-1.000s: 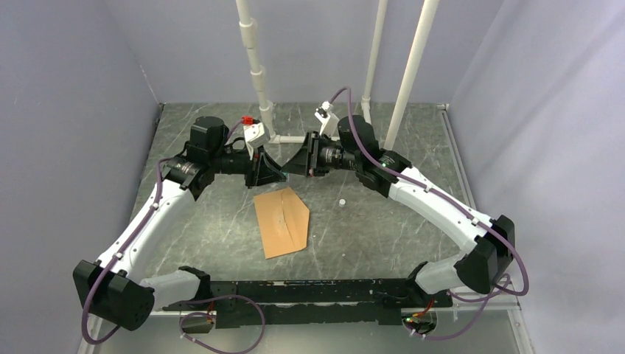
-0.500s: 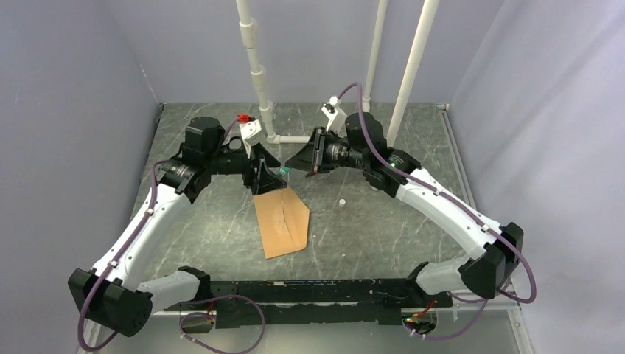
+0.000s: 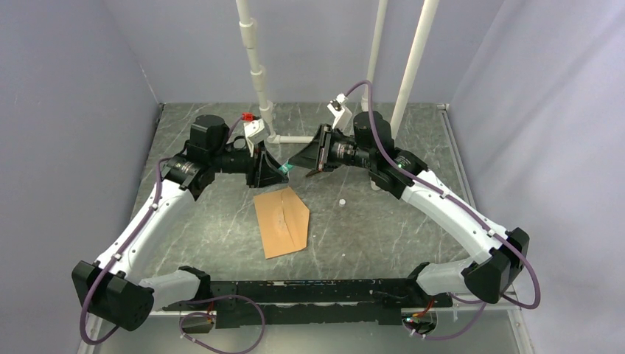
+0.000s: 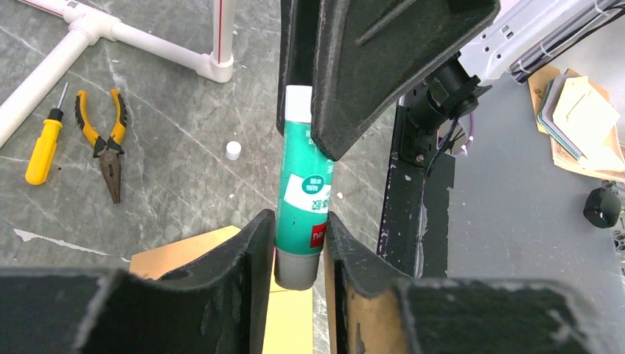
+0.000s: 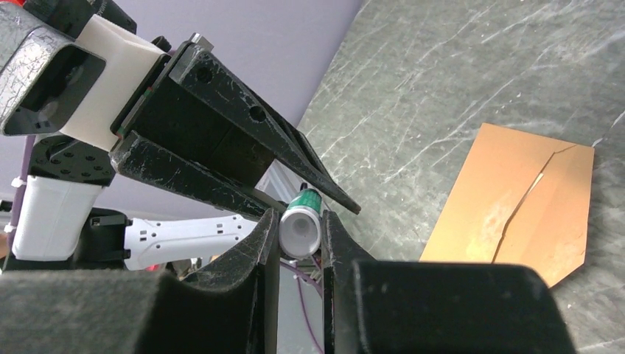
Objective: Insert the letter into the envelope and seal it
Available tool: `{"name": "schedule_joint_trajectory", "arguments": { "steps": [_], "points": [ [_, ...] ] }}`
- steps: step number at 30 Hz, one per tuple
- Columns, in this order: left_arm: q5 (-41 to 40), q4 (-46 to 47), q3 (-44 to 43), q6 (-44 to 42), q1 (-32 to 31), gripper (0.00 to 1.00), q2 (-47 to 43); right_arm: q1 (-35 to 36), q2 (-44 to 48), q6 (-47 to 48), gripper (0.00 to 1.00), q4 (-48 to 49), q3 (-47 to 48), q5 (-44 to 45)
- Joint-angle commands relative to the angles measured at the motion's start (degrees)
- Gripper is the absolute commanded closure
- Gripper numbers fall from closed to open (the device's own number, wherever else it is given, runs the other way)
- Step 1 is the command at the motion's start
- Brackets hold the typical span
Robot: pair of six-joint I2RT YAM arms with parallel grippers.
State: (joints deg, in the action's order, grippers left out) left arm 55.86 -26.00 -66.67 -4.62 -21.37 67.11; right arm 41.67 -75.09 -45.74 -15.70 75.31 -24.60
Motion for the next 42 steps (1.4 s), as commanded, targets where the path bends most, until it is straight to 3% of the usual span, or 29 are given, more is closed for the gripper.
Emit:
{"name": "schedule_joint_trajectory", "arguments": {
  "steps": [1,6,7,10,13,36,42],
  "points": [
    [-1.5,2.1,-2.1,2.0,0.2,0.71,-0.3,0.1,0.6,-1.2,1.00,2.9,0.3,-3.2],
    [-1.4,1.1,-2.7,1.8,0.2,0.86,1.0,0.1,-0.4,-1.2,0.98,3.4,0.3,-3.8],
    [-1.6,1.0,-2.8,1.6,0.2,0.89,1.1,0.2,-0.5,-1.1,0.93,3.2,0.5,-3.8],
    [-1.8,0.3,-3.1,1.0,0.2,0.93,1.6,0.2,-0.9,-0.7,0.66,2.6,0.5,-3.4],
    [-2.2,-0.5,-3.6,0.2,0.2,0.94,2.1,0.2,-1.4,-0.7,0.57,1.4,0.9,-2.9],
    [4.5,-5.3,-4.7,-4.2,0.1,0.92,3.7,1.0,-5.4,-0.6,0.55,1.0,1.7,-2.2],
    [4.1,-6.4,-4.8,-5.3,0.2,0.92,3.5,1.2,-5.5,0.2,0.65,0.9,1.9,-1.6]
  ]
}}
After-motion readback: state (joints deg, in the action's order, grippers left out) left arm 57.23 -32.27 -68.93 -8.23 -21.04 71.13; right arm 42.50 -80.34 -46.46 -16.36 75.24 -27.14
